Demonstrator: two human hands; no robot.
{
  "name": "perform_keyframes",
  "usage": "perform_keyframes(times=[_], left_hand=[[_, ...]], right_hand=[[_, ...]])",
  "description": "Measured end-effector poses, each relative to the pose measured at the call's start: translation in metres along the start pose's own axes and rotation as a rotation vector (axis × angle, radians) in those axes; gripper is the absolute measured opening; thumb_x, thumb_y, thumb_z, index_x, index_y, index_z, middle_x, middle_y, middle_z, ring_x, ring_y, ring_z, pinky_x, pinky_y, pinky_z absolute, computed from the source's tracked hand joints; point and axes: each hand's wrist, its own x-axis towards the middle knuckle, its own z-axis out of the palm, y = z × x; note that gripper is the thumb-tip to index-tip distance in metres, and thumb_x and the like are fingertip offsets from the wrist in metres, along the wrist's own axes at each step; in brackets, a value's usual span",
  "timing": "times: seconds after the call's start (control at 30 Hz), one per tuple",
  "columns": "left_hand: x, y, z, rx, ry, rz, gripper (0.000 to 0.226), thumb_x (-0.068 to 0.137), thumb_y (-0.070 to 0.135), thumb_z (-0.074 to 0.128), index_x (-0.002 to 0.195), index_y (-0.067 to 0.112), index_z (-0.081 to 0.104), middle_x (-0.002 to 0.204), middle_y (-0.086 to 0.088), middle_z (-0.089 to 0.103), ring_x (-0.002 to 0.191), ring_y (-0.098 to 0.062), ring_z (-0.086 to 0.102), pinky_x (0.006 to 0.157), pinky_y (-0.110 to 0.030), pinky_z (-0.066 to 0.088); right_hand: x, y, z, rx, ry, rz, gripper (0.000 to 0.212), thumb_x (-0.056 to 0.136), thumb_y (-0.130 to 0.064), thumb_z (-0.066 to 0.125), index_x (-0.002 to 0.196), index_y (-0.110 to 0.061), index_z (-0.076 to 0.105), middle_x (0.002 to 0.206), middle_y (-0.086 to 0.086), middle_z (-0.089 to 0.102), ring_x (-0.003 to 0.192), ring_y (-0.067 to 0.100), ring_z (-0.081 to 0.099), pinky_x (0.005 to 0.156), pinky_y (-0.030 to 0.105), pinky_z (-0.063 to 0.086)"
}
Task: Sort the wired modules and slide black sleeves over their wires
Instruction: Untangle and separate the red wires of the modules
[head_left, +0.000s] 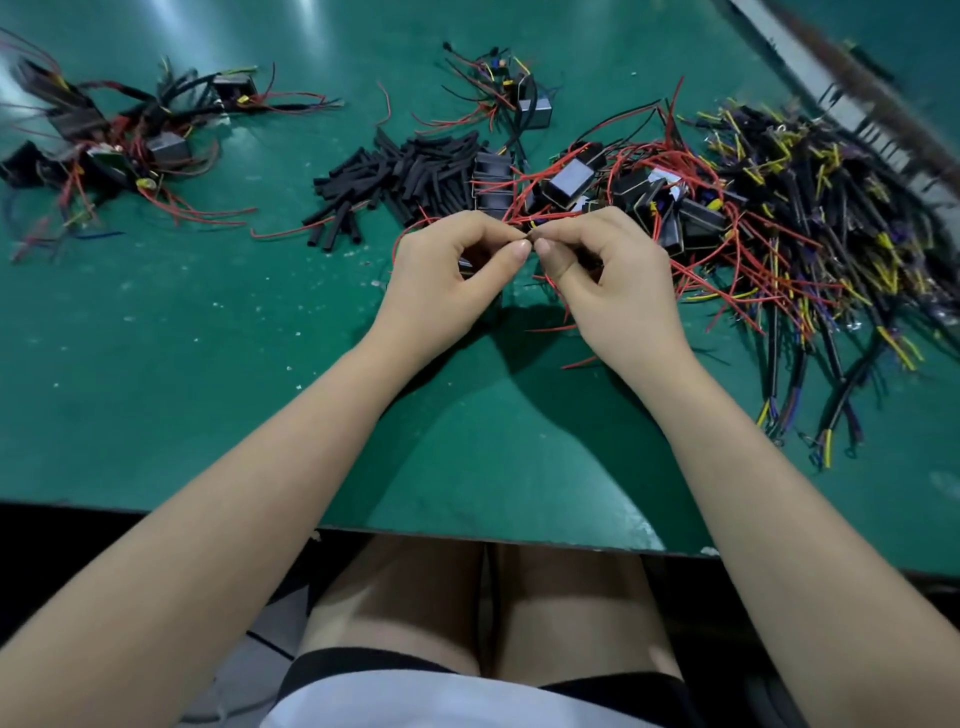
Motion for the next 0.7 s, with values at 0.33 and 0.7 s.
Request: perform_keyframes(times=[0.33,0.7], left_hand=[[-0.0016,0.0034,0.0014,-0.008,0.0,-0.005,0.002,0.087,0.015,0.065,0.088,0.017,0.065,0.076,0.003,0.064,0.065,-0.002,0.052,0.064,-0.016,0.043],[0.0,0.0019,-0.0008,-0.019,0.029,0.046,0.01,0.089,0.019,0.064,0.096,0.017,0.072,0.083,0.014,0.065,0.069,0.003,0.055,0.068,-0.014,0.041]], right_hand=[[-0.0015,-0.0016,0.0006,-0.015,-0.003,0.004,0.016,0.094,-0.015,0.059,0.099,-0.007,0.071,0.094,-0.001,0.057,0.083,0.011,0.055,0.075,0.014,0.041],[-0.0025,0.0005,0.0011,-0.02,-0.024,-0.048,0.015,0.094,-0.01,0.059,0.101,-0.005,0.071,0.094,0.001,0.056,0.087,0.017,0.056,0.078,0.02,0.043]])
